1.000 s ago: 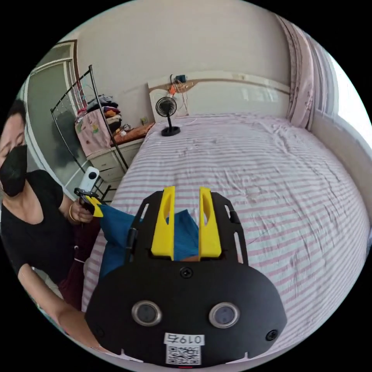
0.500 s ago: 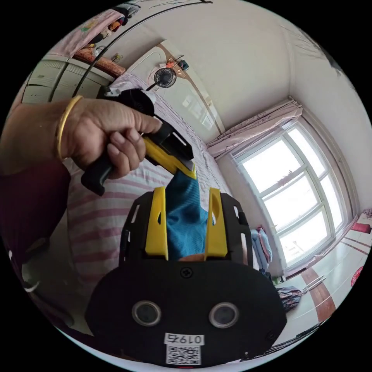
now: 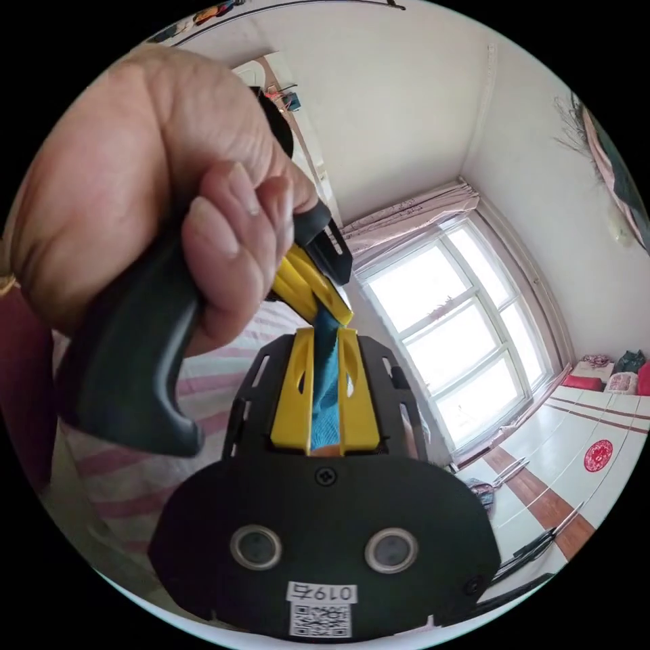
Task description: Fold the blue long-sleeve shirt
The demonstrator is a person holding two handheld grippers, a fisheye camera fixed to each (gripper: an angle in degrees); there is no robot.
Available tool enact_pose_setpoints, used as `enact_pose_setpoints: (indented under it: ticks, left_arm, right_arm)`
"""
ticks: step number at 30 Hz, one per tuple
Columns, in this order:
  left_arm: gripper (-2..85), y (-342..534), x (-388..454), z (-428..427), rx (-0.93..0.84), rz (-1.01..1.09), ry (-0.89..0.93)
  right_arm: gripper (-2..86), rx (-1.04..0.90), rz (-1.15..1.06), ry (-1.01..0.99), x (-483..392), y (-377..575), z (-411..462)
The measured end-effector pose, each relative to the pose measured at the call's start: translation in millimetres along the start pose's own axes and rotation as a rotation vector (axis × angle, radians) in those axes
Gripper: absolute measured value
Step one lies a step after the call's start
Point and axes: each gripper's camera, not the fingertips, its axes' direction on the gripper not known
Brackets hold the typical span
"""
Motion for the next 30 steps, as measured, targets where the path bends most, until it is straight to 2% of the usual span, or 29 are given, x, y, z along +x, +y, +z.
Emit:
enact_pose_setpoints:
  ticks: [7,13,15,17,20,26,30]
  left_arm:
    - [2.5,-30,11,-23,-0.058,0.093,-0.043]
    - [3.5,-52,8,-50,-0.017,0.076,0.083]
    - [5.4,-63,18,-65,0.053,0.110,0.070]
    - [10.3,-76,20,-63,0.027,0.104,0.062]
    - [18.6,-100,3,-28,-0.164,-0.050,0.187]
    - [22.8,-142,-36,-5,-0.100,-0.310,0.315]
    - [23.9,-163,-23,13,-0.127,-0.349,0.319]
  right_arm:
    - [0.1,-0.010,0.108,-0.270,43,10,-14]
    - [-0.1,-0.063,0.113,-0.333,57,18,-3]
    - [-0.1,-0.077,0.183,-0.381,70,24,3]
    - [0.0,-0.074,0.296,-0.433,92,34,8]
    - [0.0,-0.060,0.349,-0.421,107,43,9]
    - [0.1,-0.024,0.437,-0.443,122,62,7]
    - [0.0,-0.020,0.460,-0.397,125,68,8]
